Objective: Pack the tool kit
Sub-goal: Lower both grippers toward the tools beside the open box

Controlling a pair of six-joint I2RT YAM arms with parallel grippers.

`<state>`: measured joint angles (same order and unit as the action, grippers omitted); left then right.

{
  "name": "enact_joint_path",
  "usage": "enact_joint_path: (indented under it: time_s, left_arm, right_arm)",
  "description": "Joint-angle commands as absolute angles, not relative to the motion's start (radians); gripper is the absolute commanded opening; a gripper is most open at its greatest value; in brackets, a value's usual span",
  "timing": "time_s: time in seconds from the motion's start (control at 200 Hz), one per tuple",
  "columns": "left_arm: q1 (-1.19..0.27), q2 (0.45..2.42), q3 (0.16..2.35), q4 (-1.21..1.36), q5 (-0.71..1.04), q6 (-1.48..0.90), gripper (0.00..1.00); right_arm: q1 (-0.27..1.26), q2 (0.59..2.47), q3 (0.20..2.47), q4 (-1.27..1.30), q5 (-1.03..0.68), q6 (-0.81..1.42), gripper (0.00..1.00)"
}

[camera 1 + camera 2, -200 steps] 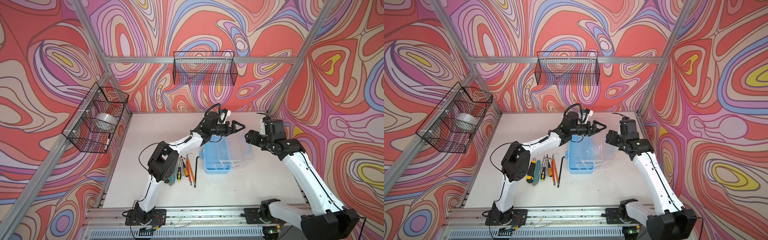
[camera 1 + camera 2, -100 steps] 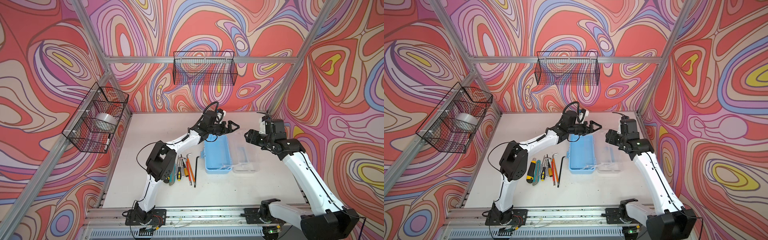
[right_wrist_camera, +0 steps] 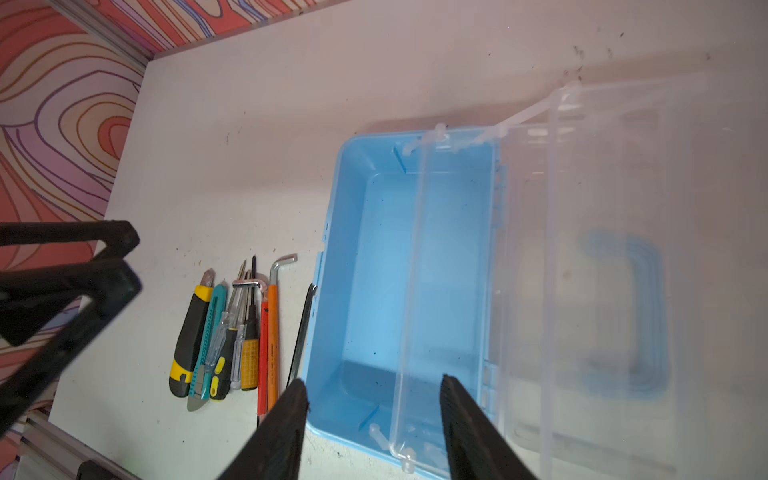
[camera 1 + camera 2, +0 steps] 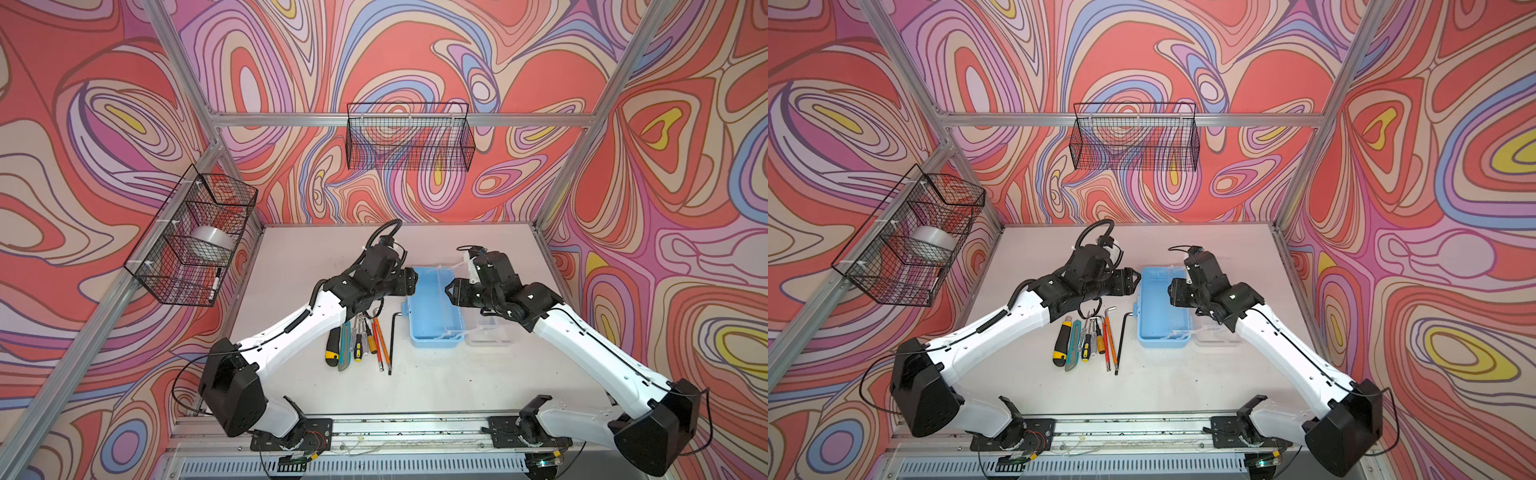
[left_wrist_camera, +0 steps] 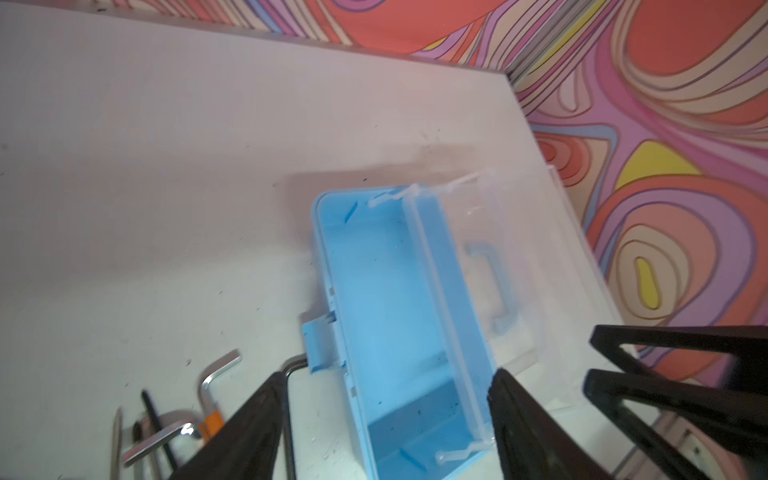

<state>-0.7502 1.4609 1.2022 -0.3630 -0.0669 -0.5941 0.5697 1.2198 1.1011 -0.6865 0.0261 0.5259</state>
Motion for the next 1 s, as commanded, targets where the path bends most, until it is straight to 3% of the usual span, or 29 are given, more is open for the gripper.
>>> enact_joint_path:
  time_s: [0.0, 0.376, 0.661, 0.806, 0.996]
  left_arm:
    - [-0.792, 1.454, 1.101, -0.486, -0.232, -0.640, 0.72]
    - [-0.865, 1.460, 0.859, -0.328, -0.292, -0.799, 0.43]
    - [-0.870, 1.528, 0.863, -0.272, -0.261, -0.811, 0.36]
    - [-0.873, 1.591, 0.892, -0.271, -0.229, -0.804, 0.19]
    - [-0.875, 1.644, 0.925, -0.256, -0.192, -0.795, 0.17]
  right_arm:
    - [0.628, 1.220, 1.056, -0.668, 0.107, 0.596, 0.53]
    - [0.699, 1.206, 0.929, -0.598, 0.134, 0.633, 0.45]
    - [0.699, 1.246, 0.904, -0.551, 0.132, 0.625, 0.44]
    - [0.700, 1.265, 0.897, -0.533, 0.124, 0.618, 0.43]
    - [0.698, 1.282, 0.898, -0.522, 0.130, 0.615, 0.43]
